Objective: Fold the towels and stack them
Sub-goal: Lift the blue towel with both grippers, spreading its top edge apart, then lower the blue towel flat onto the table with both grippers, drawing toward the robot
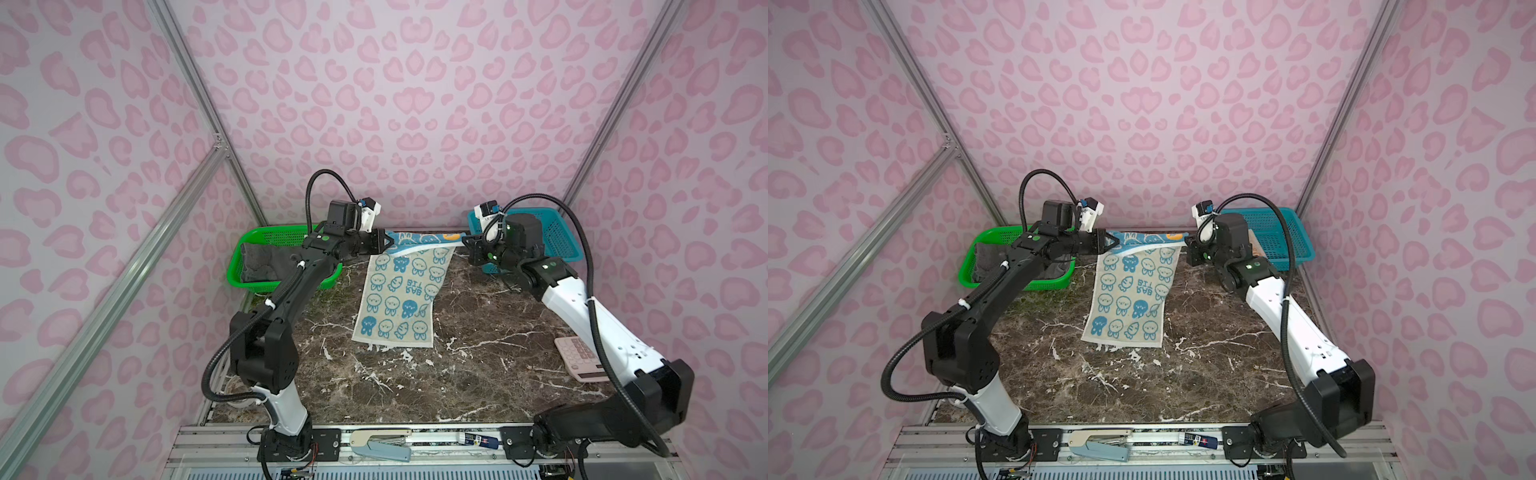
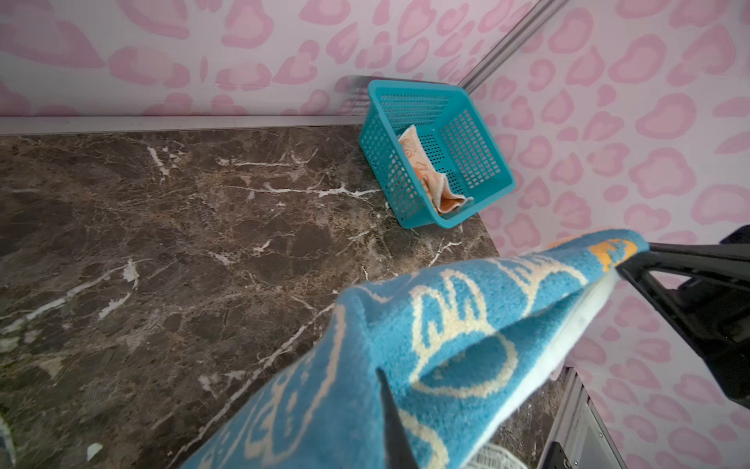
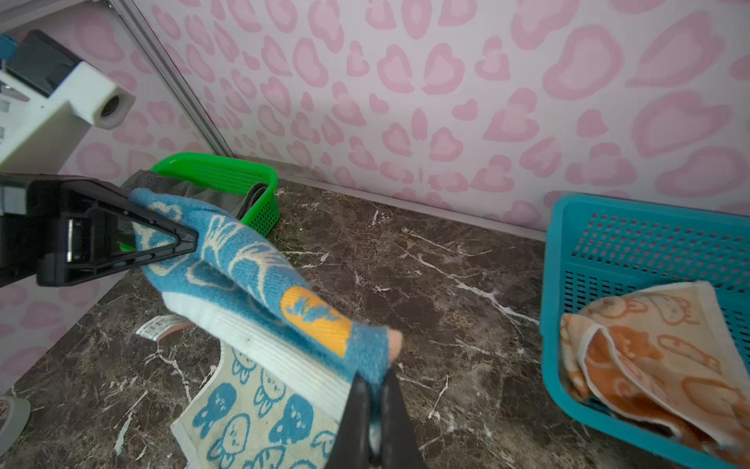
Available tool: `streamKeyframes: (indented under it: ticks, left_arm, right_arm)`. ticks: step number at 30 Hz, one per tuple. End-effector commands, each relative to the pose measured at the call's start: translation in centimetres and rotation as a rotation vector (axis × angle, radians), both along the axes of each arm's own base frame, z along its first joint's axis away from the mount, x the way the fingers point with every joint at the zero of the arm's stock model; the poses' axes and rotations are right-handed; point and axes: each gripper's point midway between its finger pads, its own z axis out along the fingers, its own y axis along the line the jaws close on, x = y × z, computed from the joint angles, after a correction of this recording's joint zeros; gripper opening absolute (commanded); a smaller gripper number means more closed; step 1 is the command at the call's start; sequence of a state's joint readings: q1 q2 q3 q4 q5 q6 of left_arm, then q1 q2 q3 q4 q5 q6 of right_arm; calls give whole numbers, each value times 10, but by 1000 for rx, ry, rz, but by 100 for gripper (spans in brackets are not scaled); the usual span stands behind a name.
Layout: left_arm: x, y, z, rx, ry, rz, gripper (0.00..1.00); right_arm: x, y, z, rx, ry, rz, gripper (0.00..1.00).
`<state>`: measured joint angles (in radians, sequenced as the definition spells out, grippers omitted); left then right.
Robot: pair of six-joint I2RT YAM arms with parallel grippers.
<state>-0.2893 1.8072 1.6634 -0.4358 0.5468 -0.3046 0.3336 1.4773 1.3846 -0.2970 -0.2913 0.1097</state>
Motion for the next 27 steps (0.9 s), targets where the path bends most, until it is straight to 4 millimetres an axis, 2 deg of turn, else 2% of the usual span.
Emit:
streamKeyframes:
  ticks: [1, 6, 12, 17, 27]
  left_arm:
    - [23, 22, -26, 50, 34, 67, 6]
    - [23, 33, -55, 51, 116, 63, 9]
    - [5, 46, -65, 111, 147, 64, 9]
    - [-13, 53, -86, 137, 194, 55, 11]
    - [-51, 62, -124, 161, 296, 56, 12]
  right_arm:
    - [19, 2, -10, -24, 11, 5, 0]
    - [14, 19, -41, -2, 113, 48, 0]
    - [-23, 42, -78, -23, 209, 75, 0]
    - [-49, 41, -113, -48, 309, 23, 0]
    - [-89, 48, -154, -93, 453, 25, 0]
